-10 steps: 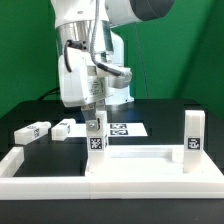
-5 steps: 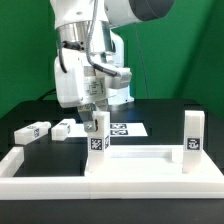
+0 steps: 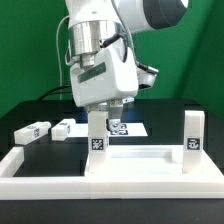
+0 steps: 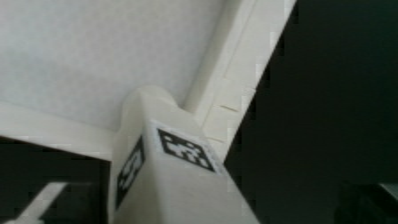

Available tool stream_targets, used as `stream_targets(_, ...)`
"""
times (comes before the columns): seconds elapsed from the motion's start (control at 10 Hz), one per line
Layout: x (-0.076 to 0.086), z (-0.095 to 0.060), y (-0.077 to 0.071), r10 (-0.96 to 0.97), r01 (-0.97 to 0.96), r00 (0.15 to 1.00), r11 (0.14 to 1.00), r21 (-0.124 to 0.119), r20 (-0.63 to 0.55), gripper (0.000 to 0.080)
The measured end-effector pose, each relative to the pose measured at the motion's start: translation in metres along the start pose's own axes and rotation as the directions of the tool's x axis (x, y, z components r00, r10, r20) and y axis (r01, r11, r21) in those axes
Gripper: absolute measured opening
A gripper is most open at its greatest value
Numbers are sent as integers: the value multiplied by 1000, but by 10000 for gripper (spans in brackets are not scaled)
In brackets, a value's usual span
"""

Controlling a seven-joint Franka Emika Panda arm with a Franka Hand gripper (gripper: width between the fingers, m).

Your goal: Assemble desk

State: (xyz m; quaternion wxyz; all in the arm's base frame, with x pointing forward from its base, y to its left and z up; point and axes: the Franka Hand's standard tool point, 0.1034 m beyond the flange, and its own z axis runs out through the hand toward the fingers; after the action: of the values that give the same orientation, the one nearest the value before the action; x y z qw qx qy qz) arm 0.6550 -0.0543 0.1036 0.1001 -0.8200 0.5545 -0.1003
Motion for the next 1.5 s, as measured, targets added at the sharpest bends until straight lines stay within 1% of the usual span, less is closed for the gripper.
stream_targets(0.1,0,0,0,-30,30,1000,1000,-1,-1,648)
stream_targets(0.2,5,-2,4,-266,266,964,964,-16,15,648)
stream_targets(0.3,6,-1,7,-445,446,893,895,-13,64,648)
stream_targets(0.4,7,-1,6,-443,444,896,896,-10,26,648)
stream_targets(0.8,7,1,8,-451,452,892,892,-15,28,648)
stream_targets(0.9,2,0,6,-663,668,743,743,-48,86,648)
stream_targets(1.0,-2,-2,1,-718,727,684,685,-39,129,648)
stream_targets(1.1,-6,-5,-2,-777,789,607,615,-9,168,648)
stream_targets(1.2,-9,-7,-4,-826,836,541,549,8,158,648)
stream_targets(1.5,-8,-6,-2,-826,836,541,548,6,160,648)
